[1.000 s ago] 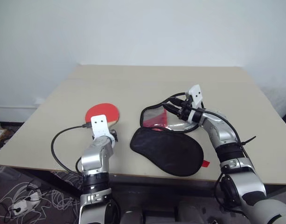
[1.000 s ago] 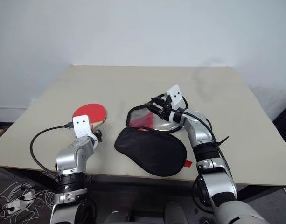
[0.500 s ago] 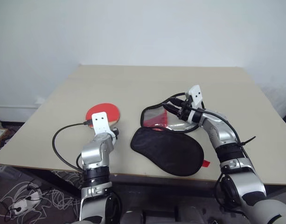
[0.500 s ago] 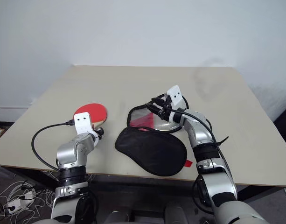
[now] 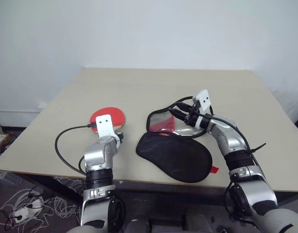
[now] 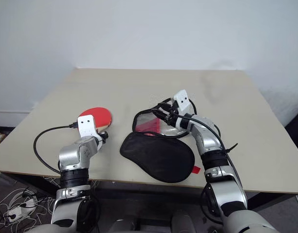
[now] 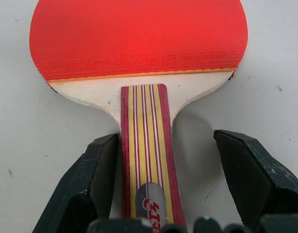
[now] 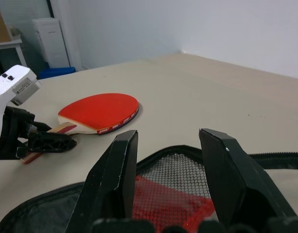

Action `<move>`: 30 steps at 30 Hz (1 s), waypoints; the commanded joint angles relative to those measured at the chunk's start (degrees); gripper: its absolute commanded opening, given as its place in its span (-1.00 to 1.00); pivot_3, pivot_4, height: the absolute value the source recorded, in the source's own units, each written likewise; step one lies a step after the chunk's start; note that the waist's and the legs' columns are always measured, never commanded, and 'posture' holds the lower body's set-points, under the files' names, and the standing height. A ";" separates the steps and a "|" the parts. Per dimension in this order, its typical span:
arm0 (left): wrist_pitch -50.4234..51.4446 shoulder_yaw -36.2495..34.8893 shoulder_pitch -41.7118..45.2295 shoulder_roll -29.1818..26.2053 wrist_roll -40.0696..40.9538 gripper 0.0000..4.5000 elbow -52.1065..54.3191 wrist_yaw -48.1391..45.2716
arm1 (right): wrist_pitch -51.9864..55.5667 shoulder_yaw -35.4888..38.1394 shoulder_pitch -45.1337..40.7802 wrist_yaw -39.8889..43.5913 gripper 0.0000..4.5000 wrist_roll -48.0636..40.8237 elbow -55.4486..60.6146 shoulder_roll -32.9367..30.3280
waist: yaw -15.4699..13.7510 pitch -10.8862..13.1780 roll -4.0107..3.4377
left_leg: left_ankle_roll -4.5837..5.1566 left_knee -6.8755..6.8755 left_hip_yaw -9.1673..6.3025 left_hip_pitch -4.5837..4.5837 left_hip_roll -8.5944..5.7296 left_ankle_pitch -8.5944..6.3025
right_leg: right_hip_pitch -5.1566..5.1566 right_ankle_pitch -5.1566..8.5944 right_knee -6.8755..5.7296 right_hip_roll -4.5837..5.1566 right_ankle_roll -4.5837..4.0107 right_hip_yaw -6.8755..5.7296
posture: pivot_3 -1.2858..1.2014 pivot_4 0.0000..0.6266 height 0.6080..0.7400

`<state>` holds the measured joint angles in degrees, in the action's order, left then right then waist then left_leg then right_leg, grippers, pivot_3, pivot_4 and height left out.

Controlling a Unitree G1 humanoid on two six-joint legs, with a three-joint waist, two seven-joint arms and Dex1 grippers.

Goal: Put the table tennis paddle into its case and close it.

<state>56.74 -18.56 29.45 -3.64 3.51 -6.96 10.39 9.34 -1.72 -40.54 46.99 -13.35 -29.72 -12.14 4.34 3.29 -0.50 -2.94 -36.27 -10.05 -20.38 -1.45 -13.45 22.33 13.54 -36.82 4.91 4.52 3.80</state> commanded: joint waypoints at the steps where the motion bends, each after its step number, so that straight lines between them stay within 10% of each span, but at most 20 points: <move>1: -1.46 -0.62 1.81 -0.87 0.83 0.41 0.35 -0.06 | -0.40 0.30 -1.13 -0.35 -0.03 -0.40 2.91 0.08 | 0.00 0.00 0.00 | 0.00 0.00 0.00 0.00 0.00 0.01 | 0.00 -0.02 0.00 0.00 0.00 0.00 | 0.03 -1.00 1.00; 11: -2.97 -2.14 2.10 -0.80 1.45 -0.54 0.37 1.47 | -0.51 0.34 -1.27 -0.53 -0.03 -0.43 2.79 -0.16 | -0.03 0.02 0.03 | -0.01 0.01 -0.01 -0.04 -0.02 0.11 | 0.00 -0.09 0.02 0.00 0.04 0.00 | 0.03 -1.00 1.00; 30: -3.76 1.40 2.58 -3.45 1.11 -0.54 0.75 -0.48 | -0.59 0.39 -1.39 -0.63 -0.03 -0.29 2.74 -0.49 | 0.00 0.12 0.18 | -0.01 0.03 -0.04 -0.07 -0.02 0.13 | 0.05 -0.11 0.02 0.00 0.05 0.00 | 0.03 -1.00 1.00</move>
<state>54.97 -18.17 29.77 -5.93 5.07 -8.56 10.19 9.34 -1.75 -40.37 46.42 -13.35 -29.71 -12.30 4.34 3.40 -0.32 -2.95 -36.24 -10.09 -20.46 -1.46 -13.32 22.39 13.44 -36.80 4.91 4.57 3.80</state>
